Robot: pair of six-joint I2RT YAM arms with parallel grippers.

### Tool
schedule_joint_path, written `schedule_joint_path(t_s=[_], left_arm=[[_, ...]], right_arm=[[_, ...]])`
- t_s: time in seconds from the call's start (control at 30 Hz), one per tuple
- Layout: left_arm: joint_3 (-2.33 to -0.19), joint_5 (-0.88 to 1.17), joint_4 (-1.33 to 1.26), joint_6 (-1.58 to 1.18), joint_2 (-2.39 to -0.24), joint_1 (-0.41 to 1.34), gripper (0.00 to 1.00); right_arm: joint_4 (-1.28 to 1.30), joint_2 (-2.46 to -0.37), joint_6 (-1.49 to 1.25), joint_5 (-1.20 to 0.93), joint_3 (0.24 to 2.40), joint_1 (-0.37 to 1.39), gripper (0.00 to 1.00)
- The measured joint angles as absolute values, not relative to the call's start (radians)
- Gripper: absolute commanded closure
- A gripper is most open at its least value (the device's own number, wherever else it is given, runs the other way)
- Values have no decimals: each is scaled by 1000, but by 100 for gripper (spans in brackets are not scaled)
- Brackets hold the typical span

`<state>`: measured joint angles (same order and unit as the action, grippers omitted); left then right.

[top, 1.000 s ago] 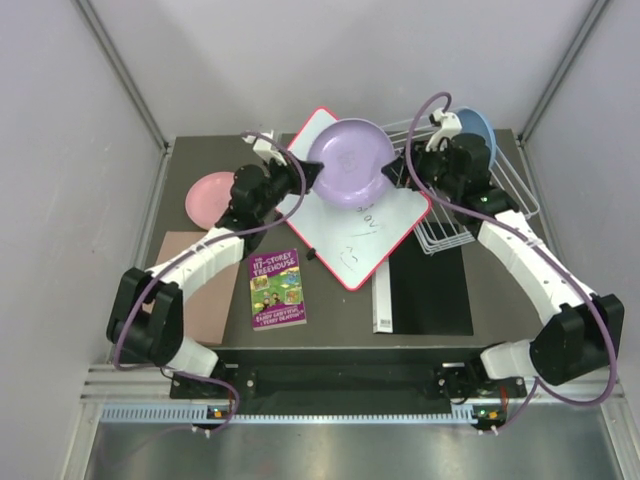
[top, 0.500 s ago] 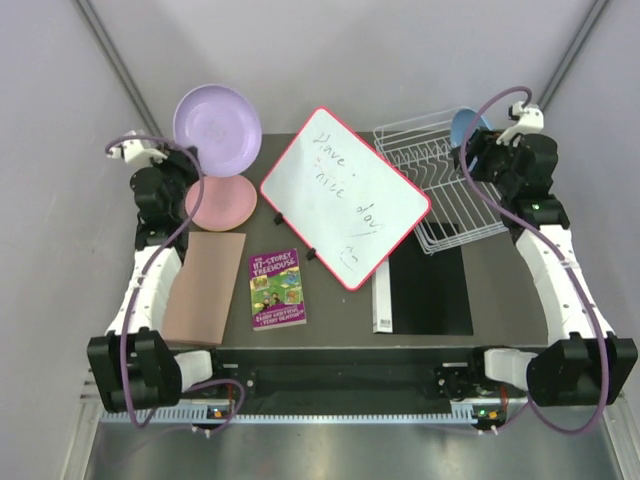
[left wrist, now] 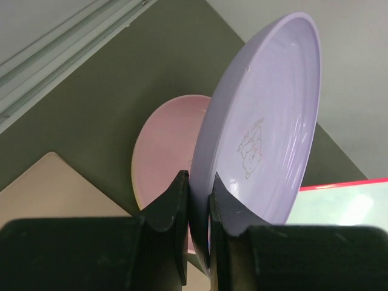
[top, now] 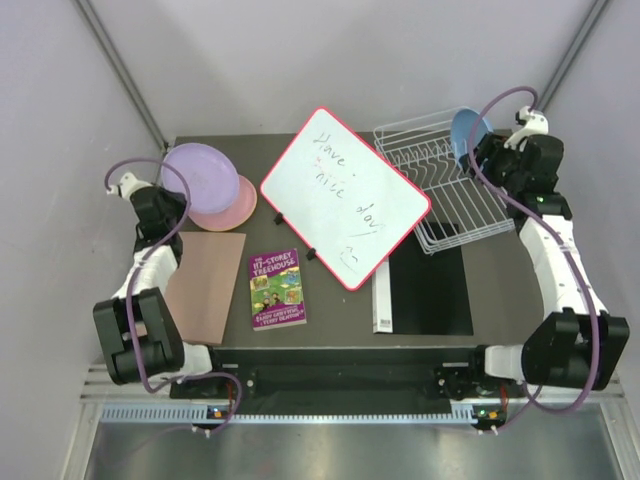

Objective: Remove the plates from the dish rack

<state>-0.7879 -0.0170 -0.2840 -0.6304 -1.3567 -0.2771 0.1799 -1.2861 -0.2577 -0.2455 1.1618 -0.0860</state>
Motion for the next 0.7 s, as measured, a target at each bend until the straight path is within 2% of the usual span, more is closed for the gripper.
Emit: schedule_joint_path(t_s=[0.63, 0.7], left_arm=[[-785, 49, -313, -634, -1557, -288, 100], [-785, 60, -316, -640, -1579, -288, 76]], right_arm=[[163, -1407, -264, -289, 1216, -135, 36], [166, -1417, -265, -289, 1227, -136, 36]])
